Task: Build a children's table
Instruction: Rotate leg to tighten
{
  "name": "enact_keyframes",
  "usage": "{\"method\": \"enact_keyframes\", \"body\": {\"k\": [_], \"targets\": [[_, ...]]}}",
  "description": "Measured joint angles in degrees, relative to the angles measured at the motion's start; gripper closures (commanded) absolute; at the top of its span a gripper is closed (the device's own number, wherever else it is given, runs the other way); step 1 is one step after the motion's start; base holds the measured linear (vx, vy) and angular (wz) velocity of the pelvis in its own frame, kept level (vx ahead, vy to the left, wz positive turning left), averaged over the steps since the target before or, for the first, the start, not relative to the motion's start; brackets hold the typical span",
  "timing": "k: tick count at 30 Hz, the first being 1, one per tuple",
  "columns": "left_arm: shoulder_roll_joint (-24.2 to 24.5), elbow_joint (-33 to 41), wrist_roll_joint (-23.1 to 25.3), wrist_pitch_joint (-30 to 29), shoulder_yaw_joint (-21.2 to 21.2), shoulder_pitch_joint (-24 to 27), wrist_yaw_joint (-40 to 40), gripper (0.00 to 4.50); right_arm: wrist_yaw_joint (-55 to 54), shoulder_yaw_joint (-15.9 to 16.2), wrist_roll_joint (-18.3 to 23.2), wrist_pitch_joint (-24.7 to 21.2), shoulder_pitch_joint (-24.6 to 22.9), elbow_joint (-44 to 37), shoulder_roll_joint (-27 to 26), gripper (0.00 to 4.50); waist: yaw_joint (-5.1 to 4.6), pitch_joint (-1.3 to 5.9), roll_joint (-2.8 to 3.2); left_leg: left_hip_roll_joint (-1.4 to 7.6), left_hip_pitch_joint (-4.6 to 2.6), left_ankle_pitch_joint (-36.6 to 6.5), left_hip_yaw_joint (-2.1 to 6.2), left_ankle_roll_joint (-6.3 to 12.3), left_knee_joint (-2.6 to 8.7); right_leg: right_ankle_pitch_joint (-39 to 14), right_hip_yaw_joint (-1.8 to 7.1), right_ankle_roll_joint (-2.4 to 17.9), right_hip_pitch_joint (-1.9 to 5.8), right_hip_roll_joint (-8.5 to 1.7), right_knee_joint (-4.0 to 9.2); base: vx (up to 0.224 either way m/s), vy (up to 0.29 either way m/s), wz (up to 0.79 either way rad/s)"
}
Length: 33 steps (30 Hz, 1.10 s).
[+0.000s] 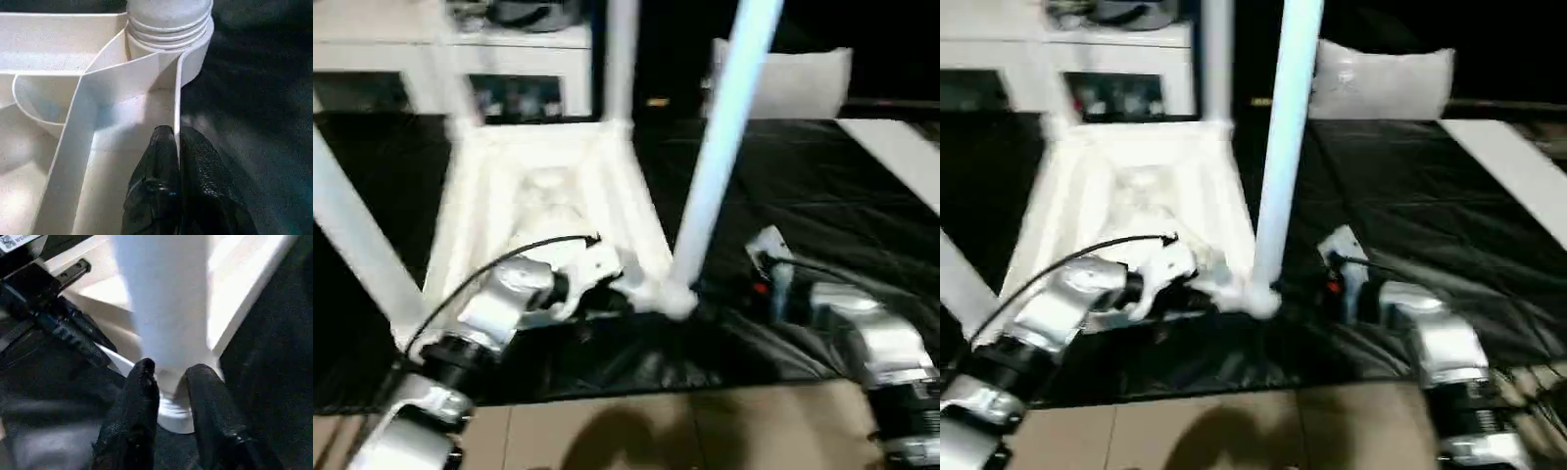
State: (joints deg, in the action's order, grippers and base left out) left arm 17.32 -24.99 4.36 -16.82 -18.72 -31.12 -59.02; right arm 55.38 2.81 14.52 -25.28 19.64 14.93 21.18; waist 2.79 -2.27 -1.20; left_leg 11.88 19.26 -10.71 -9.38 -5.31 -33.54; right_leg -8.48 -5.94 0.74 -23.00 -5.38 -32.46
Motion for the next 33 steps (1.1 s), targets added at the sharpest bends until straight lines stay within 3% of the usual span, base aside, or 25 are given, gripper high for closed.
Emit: {"method": "enact_keyframes", "body": {"k": [1,3,7,14,20,26,27,33], "targets": [[-0.35,-0.17,0.14,-0.13,0.14,-0.11,1.21,4.5,-0.7,0.17,-0.61,1.42,0.02,0.4,-1.15,3.41,-0.74,0.0,0.14,0.02,0.2,0.0,0.2,0.01,-0.02,0.0,-0.28,0.0,0.03,0.0,0.47,0.0,0.0,0.0],[-0.78,-0.46,0.62,-0.18,0.1,-0.54,1.98,4.5,-1.34,0.59,-0.75,3.25,0.05,1.39,-1.84,3.16,-1.33,-0.04,0.29,0.08,0.79,-0.01,0.46,0.02,-0.08,0.0,-0.7,0.0,0.08,-0.05,1.06,0.0,0.0,0.0],[-0.74,-0.57,1.09,0.68,-0.56,-0.92,1.61,4.5,0.84,0.99,-0.62,3.45,0.18,0.96,0.17,2.83,-1.38,-0.02,0.38,0.09,0.8,-0.01,0.62,0.08,-0.06,0.13,-0.65,0.19,0.14,-0.05,1.43,0.0,0.0,0.0],[2.51,-0.2,0.72,5.73,-2.07,-0.58,-3.47,4.5,9.75,1.64,1.24,4.02,-0.3,-0.41,5.17,2.23,0.27,-0.03,0.38,0.04,0.77,-0.13,0.38,0.07,0.1,0.49,-0.44,0.4,-0.06,-0.04,0.32,0.0,0.0,0.0],[5.29,-0.22,-0.17,8.93,-3.17,-0.89,-9.8,4.5,13.77,2.23,0.8,6.0,2.11,1.72,8.27,1.75,2.34,0.0,0.45,0.19,0.67,-0.11,0.41,0.01,0.65,0.21,-0.57,0.53,-0.37,0.06,-0.57,0.0,0.0,0.0],[5.72,0.31,-0.51,9.55,-4.25,-1.03,-12.3,4.5,15.31,4.65,-0.45,7.99,3.82,3.31,7.01,1.75,3.5,0.01,0.46,0.12,0.69,-0.16,0.36,-0.11,0.56,0.16,-0.49,0.63,-0.37,-0.05,-0.62,0.0,0.0,0.0],[5.68,0.35,-0.51,9.55,-4.32,-1.03,-12.43,4.5,15.72,4.79,-0.4,7.85,3.82,3.37,6.86,2.02,3.6,0.01,0.46,0.09,0.69,-0.16,0.34,-0.11,0.55,0.16,-0.46,0.63,-0.37,-0.08,-0.61,0.0,0.0,0.0],[5.73,0.34,-0.72,9.76,-4.51,-1.02,-13.29,4.5,17.07,5.2,0.88,6.36,4.5,4.45,6.5,2.45,3.78,0.01,0.45,0.06,0.67,-0.16,0.34,-0.11,0.52,0.14,-0.37,0.57,-0.36,-0.05,-0.63,0.0,0.0,0.0]]}}
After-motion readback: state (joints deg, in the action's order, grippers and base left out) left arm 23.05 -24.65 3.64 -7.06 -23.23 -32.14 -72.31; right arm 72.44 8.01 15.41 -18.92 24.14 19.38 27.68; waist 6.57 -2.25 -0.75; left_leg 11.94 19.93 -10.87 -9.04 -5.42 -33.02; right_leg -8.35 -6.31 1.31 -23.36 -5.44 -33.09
